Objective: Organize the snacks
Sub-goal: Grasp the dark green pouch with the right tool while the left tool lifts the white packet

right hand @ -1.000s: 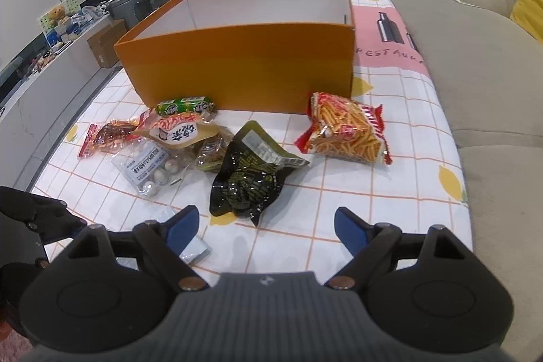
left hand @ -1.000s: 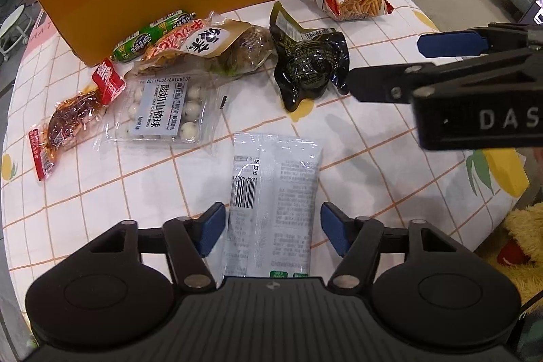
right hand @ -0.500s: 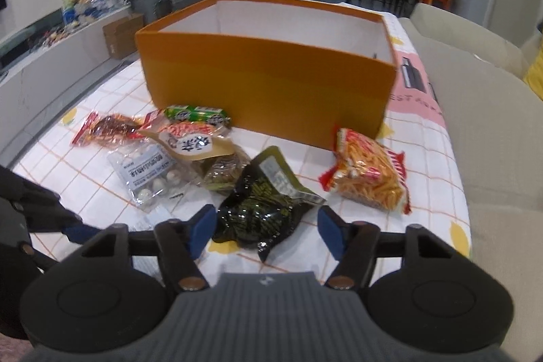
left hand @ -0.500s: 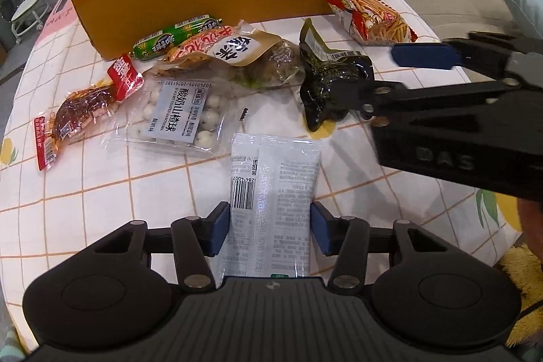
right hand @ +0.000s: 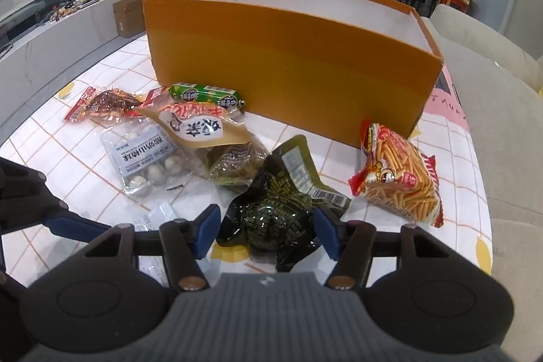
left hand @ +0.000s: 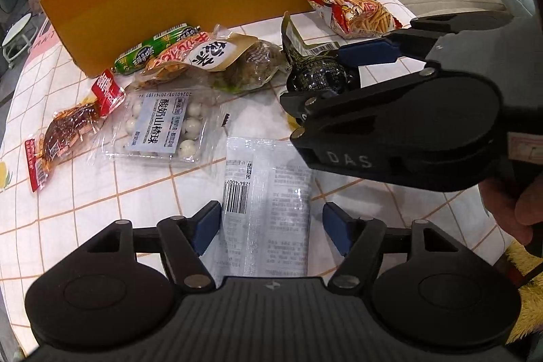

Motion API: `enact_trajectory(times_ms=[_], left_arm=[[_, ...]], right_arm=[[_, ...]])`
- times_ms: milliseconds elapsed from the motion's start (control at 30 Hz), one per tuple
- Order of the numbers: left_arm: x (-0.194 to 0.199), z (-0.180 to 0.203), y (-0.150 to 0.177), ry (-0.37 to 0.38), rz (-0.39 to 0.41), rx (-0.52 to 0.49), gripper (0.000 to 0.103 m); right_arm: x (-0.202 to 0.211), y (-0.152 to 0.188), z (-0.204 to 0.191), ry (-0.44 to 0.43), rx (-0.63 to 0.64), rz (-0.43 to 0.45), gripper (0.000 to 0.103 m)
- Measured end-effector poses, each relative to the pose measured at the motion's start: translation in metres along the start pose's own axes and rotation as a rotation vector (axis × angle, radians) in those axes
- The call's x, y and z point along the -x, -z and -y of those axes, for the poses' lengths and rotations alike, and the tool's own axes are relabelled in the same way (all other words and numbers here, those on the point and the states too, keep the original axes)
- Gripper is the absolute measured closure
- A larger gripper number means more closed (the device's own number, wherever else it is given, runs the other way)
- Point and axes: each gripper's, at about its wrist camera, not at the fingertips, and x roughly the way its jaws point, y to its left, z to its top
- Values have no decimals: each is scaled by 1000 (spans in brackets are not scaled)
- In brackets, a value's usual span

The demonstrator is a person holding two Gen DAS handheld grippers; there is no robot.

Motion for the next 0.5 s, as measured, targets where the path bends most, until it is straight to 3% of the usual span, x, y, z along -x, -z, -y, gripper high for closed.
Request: enact_trajectory(times_ms=[167, 267, 400, 500], left_arm=[[1, -1, -1, 0, 5, 9, 24], [2, -2, -2, 2, 8, 18, 25], [4, -3, -3, -3, 15, 48, 43], [6, -6, -1, 9, 26, 82, 46]], right_arm=[[-7, 5, -4, 28, 35, -30, 35], [-10, 10, 3, 17, -13, -58, 40], [-9, 8, 10, 4, -51, -62, 47], [-6, 8, 11, 11, -64, -60, 54]])
